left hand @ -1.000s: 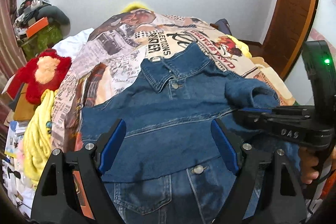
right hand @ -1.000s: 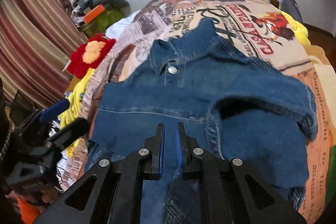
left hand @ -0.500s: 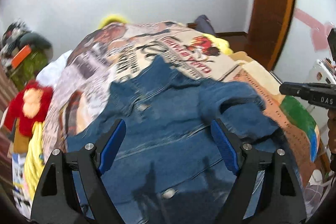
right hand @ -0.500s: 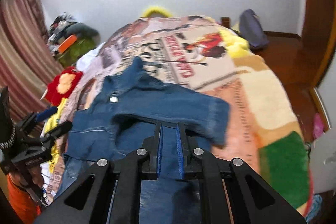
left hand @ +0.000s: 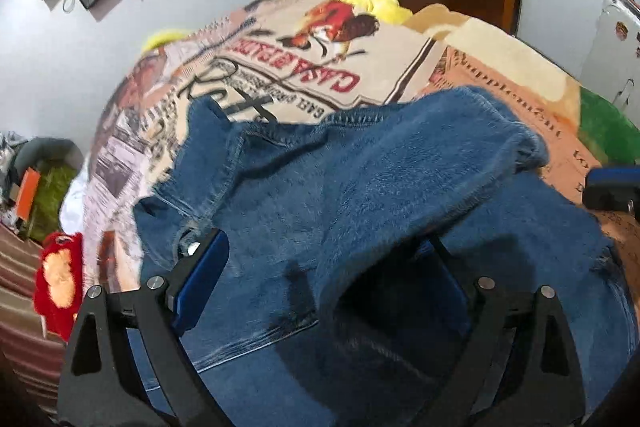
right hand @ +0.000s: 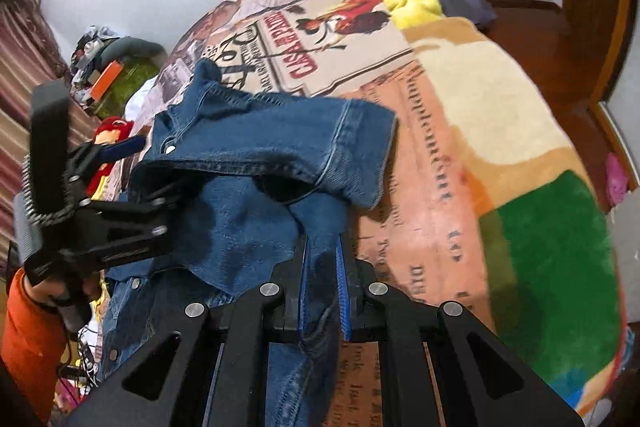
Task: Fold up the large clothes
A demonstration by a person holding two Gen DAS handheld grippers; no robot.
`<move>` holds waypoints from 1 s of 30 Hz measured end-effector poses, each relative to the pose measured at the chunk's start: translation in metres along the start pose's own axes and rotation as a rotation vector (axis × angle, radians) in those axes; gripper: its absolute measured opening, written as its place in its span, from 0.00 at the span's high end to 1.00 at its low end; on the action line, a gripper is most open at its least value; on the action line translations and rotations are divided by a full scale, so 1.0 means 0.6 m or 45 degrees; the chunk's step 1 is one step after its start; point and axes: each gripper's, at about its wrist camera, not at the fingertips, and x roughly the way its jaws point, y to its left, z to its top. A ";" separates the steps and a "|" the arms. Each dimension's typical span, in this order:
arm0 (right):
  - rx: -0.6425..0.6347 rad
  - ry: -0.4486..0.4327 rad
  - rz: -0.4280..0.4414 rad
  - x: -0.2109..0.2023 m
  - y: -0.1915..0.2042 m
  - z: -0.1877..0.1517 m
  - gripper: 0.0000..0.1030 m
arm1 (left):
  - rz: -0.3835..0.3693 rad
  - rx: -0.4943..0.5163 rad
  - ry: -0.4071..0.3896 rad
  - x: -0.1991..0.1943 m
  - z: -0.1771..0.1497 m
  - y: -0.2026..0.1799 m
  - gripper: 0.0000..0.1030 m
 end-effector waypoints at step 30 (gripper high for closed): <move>-0.187 0.129 -0.046 0.084 0.098 0.023 0.91 | 0.113 -0.382 -0.282 -0.142 -0.043 0.187 0.86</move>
